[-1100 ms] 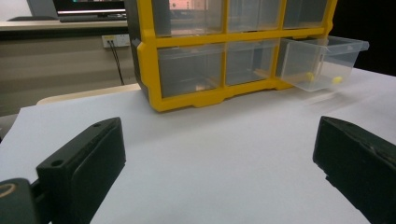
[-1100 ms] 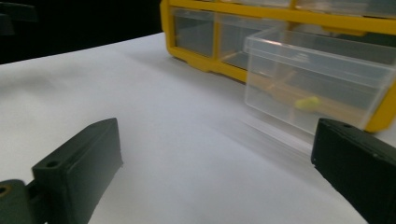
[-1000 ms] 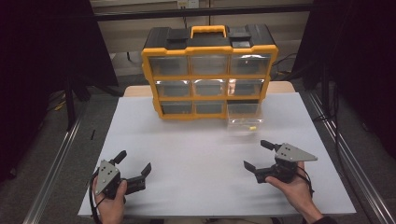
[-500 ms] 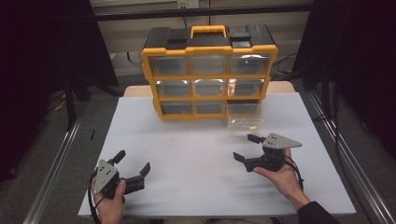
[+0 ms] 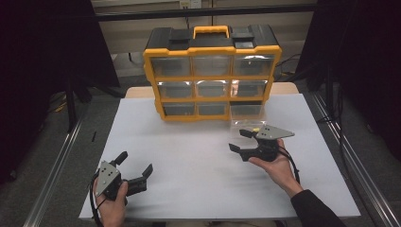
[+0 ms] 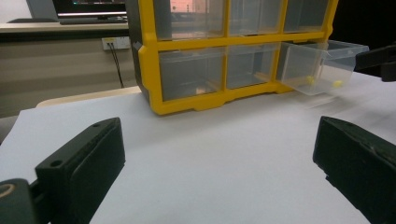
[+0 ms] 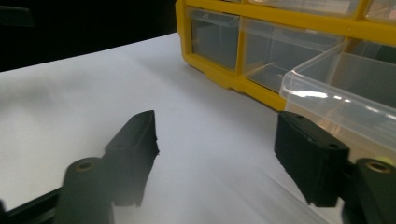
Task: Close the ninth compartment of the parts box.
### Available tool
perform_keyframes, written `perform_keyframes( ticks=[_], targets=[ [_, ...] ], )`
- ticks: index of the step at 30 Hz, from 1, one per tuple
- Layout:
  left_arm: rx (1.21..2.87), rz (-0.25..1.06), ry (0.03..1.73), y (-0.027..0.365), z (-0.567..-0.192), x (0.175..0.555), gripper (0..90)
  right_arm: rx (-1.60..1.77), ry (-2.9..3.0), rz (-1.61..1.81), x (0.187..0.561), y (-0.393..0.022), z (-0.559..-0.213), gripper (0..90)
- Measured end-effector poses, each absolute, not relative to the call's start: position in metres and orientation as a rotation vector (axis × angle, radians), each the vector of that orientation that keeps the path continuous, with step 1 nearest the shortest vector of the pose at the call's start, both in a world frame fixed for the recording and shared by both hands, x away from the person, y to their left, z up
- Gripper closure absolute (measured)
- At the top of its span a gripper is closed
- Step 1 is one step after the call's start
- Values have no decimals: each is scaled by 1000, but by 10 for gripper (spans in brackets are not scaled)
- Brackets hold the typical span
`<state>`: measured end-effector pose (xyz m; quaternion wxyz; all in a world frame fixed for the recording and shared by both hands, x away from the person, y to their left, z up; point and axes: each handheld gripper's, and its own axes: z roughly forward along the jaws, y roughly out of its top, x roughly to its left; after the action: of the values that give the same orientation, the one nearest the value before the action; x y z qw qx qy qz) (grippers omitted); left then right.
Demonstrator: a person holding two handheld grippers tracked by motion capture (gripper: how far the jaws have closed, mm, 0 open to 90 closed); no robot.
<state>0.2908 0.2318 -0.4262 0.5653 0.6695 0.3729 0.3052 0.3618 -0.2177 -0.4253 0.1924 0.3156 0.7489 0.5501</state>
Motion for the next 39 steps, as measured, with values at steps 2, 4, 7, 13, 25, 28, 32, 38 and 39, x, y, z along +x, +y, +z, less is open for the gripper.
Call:
perform_keyframes(
  ticks=[2,4,7,13,25,28,32,38,39],
  targets=[
    [1574,713,875,231,-426,291,22,878,2103,1535,367,-216,-423,347],
    [1576,712,872,231,-426,290,22,876,2099,1536,371,-215,-419,381],
    [1581,723,869,233,-426,291,22,860,2105,1530,375,-214,-418,442],
    [1582,723,868,233,-426,291,23,845,2122,1537,381,-217,-429,583],
    [1583,721,861,233,-426,291,24,832,2142,1500,385,-225,-437,854],
    [1581,721,862,233,-426,291,24,855,2143,1490,389,-231,-441,900],
    [1583,721,862,233,-426,291,24,871,2142,1461,390,-235,-440,900],
    [1581,723,863,233,-425,291,24,904,2130,1422,394,-237,-441,900],
    [1581,726,865,233,-425,291,24,907,2128,1421,395,-237,-441,900]
  ],
)
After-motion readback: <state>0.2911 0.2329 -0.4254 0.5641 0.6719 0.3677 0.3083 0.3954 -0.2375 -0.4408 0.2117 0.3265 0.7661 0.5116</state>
